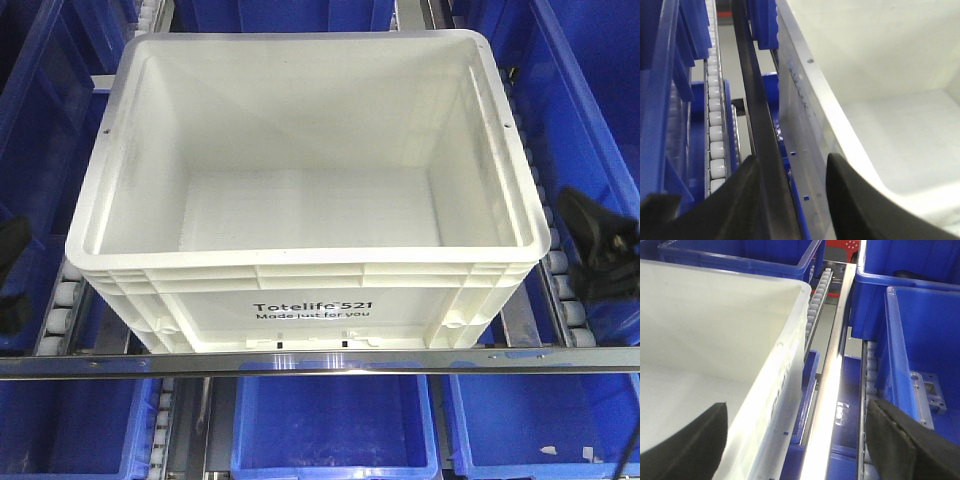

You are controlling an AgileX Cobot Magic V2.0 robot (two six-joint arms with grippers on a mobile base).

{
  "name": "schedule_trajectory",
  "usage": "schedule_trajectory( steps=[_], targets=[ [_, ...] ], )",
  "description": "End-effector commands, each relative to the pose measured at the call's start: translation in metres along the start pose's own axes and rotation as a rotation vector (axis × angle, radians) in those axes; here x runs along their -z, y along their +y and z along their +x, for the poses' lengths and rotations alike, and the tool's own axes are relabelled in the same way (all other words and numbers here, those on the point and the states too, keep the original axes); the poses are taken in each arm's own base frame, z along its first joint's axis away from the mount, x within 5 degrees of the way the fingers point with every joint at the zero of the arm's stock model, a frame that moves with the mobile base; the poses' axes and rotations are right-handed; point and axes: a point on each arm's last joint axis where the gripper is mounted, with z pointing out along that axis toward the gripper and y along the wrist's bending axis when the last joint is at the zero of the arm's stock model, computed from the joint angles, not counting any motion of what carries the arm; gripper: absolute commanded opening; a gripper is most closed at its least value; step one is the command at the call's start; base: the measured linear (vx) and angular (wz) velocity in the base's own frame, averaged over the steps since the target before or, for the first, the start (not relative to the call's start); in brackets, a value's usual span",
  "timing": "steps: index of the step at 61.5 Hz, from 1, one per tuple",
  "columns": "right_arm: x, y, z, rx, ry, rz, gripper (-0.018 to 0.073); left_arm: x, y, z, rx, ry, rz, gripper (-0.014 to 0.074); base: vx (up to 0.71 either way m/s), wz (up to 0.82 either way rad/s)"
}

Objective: Move bin from left to right shelf

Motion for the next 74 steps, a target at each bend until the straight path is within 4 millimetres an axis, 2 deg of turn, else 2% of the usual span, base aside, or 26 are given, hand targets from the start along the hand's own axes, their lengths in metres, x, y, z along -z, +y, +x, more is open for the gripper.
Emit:
schedule_trajectory(
  steps=[1,8,12,24,39,52,58,67,69,74],
  targets=[
    [0.016,-0.001,-0.005,0.029,-0.135,0.02,0.0558,0.019,-0.002,-0.01,0.006,-0.127,0.006,0.0298,0.0,0.0],
    [0.036,0.001,0.013,0.043,-0.177,0.026,0.0558,0.043,-0.003,-0.012,-0.003,-0.223,0.014,0.0298,0.0,0.0],
    [0.043,0.001,0.021,0.043,-0.201,0.028,0.0558,0.048,-0.003,-0.009,-0.024,-0.24,0.01,0.0298,0.0,0.0],
    [0.048,0.003,0.027,0.141,-0.297,0.048,0.0558,0.039,0.002,0.0,-0.041,-0.337,-0.039,0.0298,0.0,0.0],
    [0.047,0.002,0.027,0.019,-0.316,0.042,0.0558,0.034,0.004,0.005,-0.033,-0.364,-0.054,0.0298,0.0,0.0],
    [0.047,0.001,0.027,0.015,-0.315,0.042,0.0546,0.034,0.004,0.005,-0.033,-0.363,-0.054,0.0293,0.0,0.0],
    [0.047,0.001,0.027,0.015,-0.315,0.042,0.0452,0.034,0.004,0.006,-0.033,-0.354,-0.052,0.0225,0.0,0.0],
    [0.047,0.002,0.028,0.015,-0.308,0.041,0.0081,0.033,0.003,0.008,-0.034,-0.33,-0.047,-0.0012,0.0,0.0],
    [0.047,0.002,0.028,0.015,-0.309,0.041,0.0002,0.033,0.003,0.008,-0.035,-0.329,-0.047,-0.0011,0.0,0.0],
    [0.047,0.002,0.028,0.001,-0.308,0.039,-0.0011,0.033,0.003,0.008,-0.035,-0.326,-0.046,-0.001,0.0,0.0]
  ],
)
